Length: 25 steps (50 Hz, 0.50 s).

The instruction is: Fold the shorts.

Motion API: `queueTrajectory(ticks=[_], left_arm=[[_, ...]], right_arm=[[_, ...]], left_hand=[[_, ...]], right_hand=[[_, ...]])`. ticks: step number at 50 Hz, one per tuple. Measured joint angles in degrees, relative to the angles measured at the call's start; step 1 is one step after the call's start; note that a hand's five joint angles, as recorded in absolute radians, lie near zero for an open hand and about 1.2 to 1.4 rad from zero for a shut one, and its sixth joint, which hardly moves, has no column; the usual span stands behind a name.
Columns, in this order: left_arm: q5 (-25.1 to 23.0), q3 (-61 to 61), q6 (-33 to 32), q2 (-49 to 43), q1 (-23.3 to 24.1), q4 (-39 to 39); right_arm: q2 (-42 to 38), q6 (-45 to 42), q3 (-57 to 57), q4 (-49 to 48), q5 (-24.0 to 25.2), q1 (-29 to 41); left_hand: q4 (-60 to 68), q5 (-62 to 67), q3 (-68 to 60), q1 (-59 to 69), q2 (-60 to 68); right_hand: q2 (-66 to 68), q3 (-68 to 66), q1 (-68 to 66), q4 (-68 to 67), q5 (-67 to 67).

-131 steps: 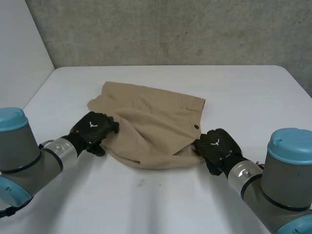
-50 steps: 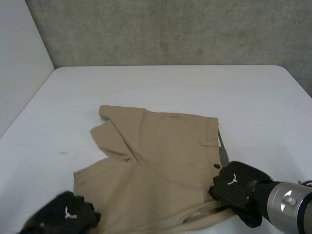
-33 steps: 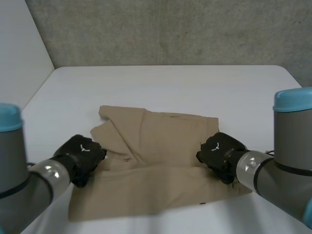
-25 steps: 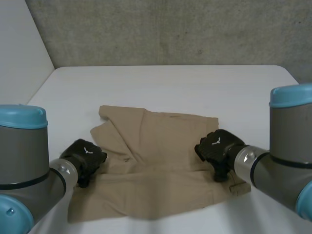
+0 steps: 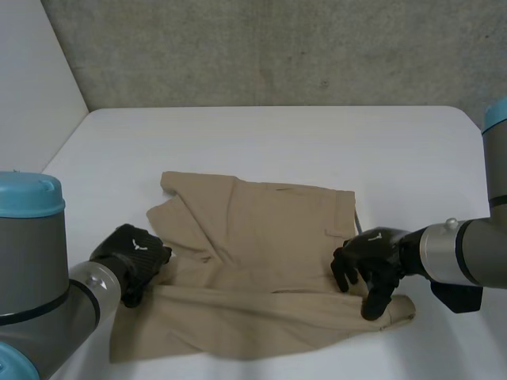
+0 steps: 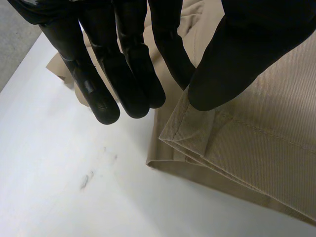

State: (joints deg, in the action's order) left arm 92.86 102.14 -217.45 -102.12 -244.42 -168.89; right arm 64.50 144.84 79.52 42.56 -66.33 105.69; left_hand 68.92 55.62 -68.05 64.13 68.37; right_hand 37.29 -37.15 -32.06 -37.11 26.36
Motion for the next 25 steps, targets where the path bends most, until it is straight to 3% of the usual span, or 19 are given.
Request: queueTrajectory(ticks=[5,13,21,25], left_arm=[[-0.05,-0.04,-0.02,-0.47,-0.28,-0.06],[-0.02,-0.67,-0.27,-1.92,-0.82,-0.4],[0.04,-1.35,-0.6,-3.35,-0.94,-0.57],[-0.01,-1.4,-0.58,-3.67,-0.92,-0.57]], right_arm=[[-0.31,-1.26,0.75,0.16,-0.23,0.28],[0.87,-10.76,2.97,3.67,-1.81,0.41],[2.0,-13.46,3.32,5.33,-2.37,0.17],[2.22,-13.5,3.63,4.95,-2.67,0.36]], left_hand=[[0.0,0.0,0.0,-0.01,0.0],[0.0,0.0,0.0,0.0,0.0],[0.0,0.0,0.0,0.0,0.0],[0.0,0.0,0.0,0.0,0.0]], right_hand=[[5.3,-5.3,-4.32,-5.37,4.98],[-3.09,3.55,2.56,3.36,-0.67],[-3.11,2.71,2.33,2.76,-1.36],[18.1,-16.97,-12.03,-16.98,16.83]])
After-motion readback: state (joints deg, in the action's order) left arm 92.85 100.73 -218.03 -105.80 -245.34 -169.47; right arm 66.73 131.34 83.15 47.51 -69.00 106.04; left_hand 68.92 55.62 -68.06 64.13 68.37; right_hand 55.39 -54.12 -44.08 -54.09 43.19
